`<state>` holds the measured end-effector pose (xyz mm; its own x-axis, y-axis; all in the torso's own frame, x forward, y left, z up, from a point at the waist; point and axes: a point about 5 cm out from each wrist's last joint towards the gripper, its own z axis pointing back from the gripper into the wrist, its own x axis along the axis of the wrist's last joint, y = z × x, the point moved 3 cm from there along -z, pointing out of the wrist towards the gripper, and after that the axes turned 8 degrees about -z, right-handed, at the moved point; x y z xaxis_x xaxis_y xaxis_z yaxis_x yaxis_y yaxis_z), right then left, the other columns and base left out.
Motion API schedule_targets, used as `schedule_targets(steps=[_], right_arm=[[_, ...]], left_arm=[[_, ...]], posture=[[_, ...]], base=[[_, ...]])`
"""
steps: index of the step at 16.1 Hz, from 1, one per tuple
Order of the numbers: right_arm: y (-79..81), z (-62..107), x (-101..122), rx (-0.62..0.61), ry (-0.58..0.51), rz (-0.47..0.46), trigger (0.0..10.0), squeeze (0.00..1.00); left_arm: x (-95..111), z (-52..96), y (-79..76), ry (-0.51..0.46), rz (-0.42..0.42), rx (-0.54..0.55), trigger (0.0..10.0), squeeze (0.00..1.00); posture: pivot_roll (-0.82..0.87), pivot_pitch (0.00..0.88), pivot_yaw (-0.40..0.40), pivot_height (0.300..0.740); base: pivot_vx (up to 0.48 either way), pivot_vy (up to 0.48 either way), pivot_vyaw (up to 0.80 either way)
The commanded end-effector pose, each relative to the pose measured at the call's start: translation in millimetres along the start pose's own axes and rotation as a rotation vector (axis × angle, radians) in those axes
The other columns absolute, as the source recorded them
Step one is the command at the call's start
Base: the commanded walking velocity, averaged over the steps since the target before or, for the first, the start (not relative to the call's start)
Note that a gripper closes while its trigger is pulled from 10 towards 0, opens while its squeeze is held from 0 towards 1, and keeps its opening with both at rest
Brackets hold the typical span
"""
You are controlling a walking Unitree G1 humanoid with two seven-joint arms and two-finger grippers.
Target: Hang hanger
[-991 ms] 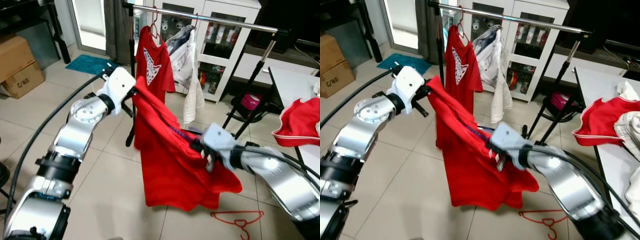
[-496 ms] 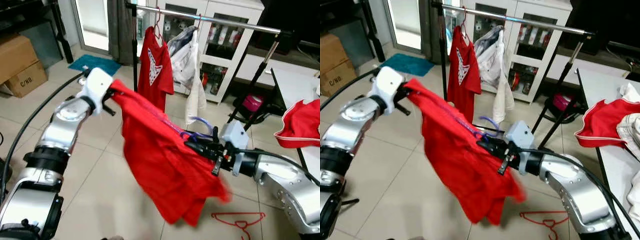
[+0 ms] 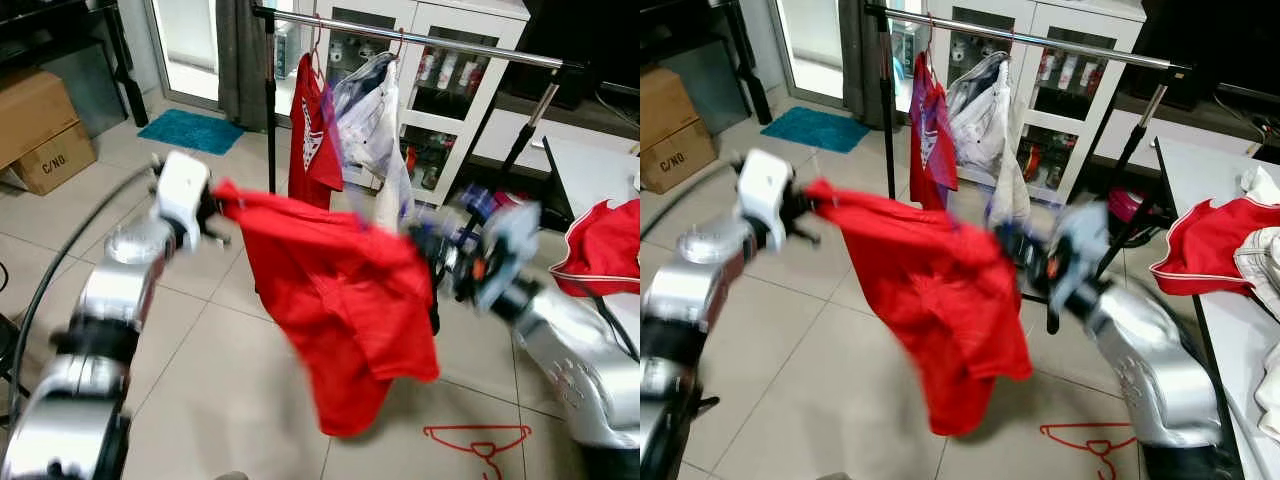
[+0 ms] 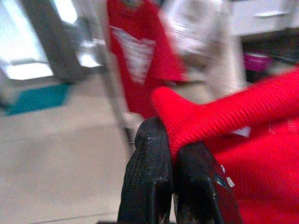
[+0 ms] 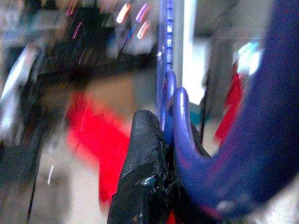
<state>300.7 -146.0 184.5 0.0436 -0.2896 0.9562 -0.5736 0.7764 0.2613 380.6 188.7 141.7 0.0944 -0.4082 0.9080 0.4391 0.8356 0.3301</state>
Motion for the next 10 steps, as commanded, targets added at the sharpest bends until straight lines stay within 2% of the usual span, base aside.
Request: schedule_targets(steps=[1, 2, 4, 5, 6, 7, 8, 9, 10], right_arm=[[-10.8, -4.4, 19.1, -0.121, -0.133, -0.026, 0.0, 0.00], [-13.1, -6.2, 20.1, -0.155, -0.154, -0.037, 0.0, 0.00], [-29.6, -7.9, 13.5, -0.336, -0.172, -0.051, 0.0, 0.00], [-33.0, -7.6, 12.1, -0.369, -0.169, -0.046, 0.0, 0.00], [-39.4, -7.6, 11.4, -0.434, -0.202, -0.101, 0.0, 0.00], [-40.3, -8.9, 10.5, -0.456, -0.219, -0.134, 0.0, 0.00], [-39.4, -9.6, 9.7, -0.454, -0.215, -0.130, 0.0, 0.00], [-39.7, -8.4, -0.7, -0.459, -0.133, -0.069, 0.0, 0.00], [-39.7, -5.3, -12.9, -0.464, -0.057, -0.055, 1.2, 0.00]], left_arm=[[18.0, -0.6, -27.7, -0.076, 0.014, -0.144, 0.0, 0.00], [21.8, 0.7, -35.9, -0.099, 0.019, -0.187, 0.0, 0.00], [36.9, 22.3, -72.5, -0.184, 0.018, -0.426, 0.0, 0.00], [38.2, 26.4, -76.7, -0.189, 0.012, -0.456, 0.0, 0.00], [38.8, 35.3, -82.2, -0.187, 0.009, -0.494, 0.0, 0.00], [39.4, 39.8, -79.1, -0.187, 0.014, -0.457, 0.0, 0.00], [39.7, 40.5, -75.2, -0.190, 0.019, -0.420, 0.0, 0.00], [40.1, 43.2, -58.4, -0.190, 0.056, -0.271, 0.0, 0.00], [37.7, 48.2, -45.5, -0.181, 0.074, -0.151, 0.0, 0.00]], posture=[[-0.12, 0.000, -0.056, 0.740], [-0.12, 0.000, -0.056, 0.740], [-0.12, 0.000, -0.055, 0.740], [-0.12, 0.000, -0.055, 0.740], [-0.11, 0.000, -0.064, 0.740], [-0.11, 0.000, -0.067, 0.740], [-0.11, 0.000, -0.067, 0.740], [-0.11, 0.000, -0.067, 0.740], [-0.10, 0.000, -0.072, 0.740]], base=[[0.000, 0.000, 0.00], [0.000, 0.000, 0.00], [0.000, 0.000, 0.00], [0.000, 0.000, 0.00], [0.000, 0.000, 0.00], [0.000, 0.000, 0.00], [0.000, 0.000, 0.00], [0.000, 0.000, 0.00], [0.000, 0.000, 0.00]])
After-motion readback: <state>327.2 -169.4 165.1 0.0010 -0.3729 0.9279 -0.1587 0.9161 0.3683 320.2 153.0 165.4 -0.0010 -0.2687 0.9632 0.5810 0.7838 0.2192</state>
